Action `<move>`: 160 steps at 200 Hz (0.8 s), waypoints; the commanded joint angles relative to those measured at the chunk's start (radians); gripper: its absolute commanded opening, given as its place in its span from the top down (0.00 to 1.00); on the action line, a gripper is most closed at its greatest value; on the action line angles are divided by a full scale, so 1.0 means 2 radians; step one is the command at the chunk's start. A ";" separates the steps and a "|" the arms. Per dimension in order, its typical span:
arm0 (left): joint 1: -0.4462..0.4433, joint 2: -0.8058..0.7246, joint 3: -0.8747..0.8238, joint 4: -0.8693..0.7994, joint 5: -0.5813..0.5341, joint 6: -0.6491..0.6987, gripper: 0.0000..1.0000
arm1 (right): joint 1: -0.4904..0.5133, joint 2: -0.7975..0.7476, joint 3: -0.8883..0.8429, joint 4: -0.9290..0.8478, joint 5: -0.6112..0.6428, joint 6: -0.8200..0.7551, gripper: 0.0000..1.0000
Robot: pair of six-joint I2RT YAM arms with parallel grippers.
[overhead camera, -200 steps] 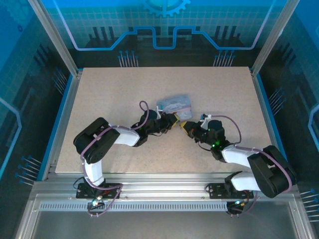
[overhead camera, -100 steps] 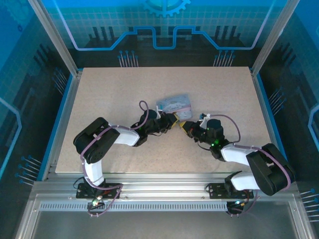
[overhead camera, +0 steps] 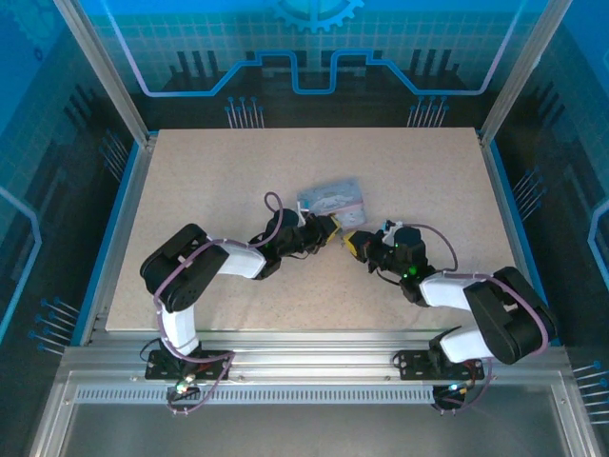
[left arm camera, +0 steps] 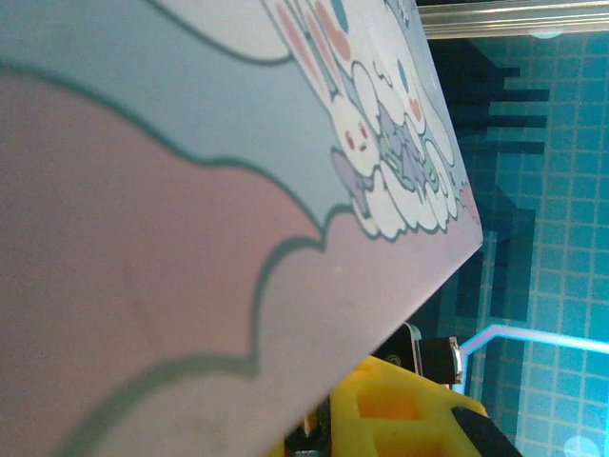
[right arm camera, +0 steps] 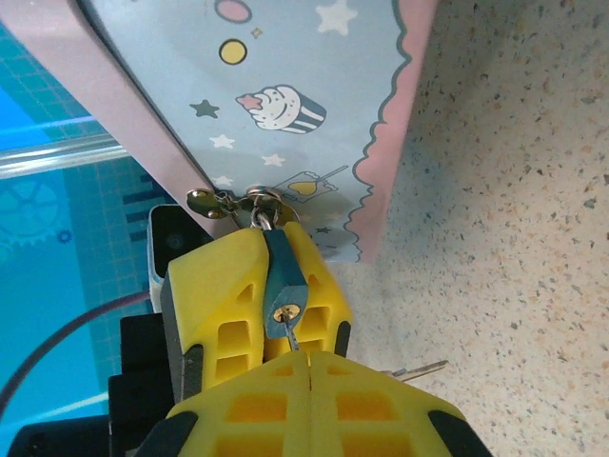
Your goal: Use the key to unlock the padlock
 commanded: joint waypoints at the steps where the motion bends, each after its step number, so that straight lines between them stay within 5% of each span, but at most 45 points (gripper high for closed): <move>1: -0.007 0.002 0.008 0.051 0.038 -0.007 1.00 | -0.008 0.018 -0.002 0.029 0.005 0.034 1.00; 70: -0.009 -0.001 0.008 0.058 0.054 -0.005 1.00 | -0.011 0.025 0.037 -0.024 -0.005 0.017 1.00; 96: -0.011 0.000 0.011 0.058 0.057 -0.004 1.00 | -0.014 0.047 0.029 0.036 -0.006 0.042 1.00; 160: -0.025 0.001 0.015 0.044 0.069 0.004 1.00 | -0.001 0.029 0.086 -0.082 0.000 -0.015 1.00</move>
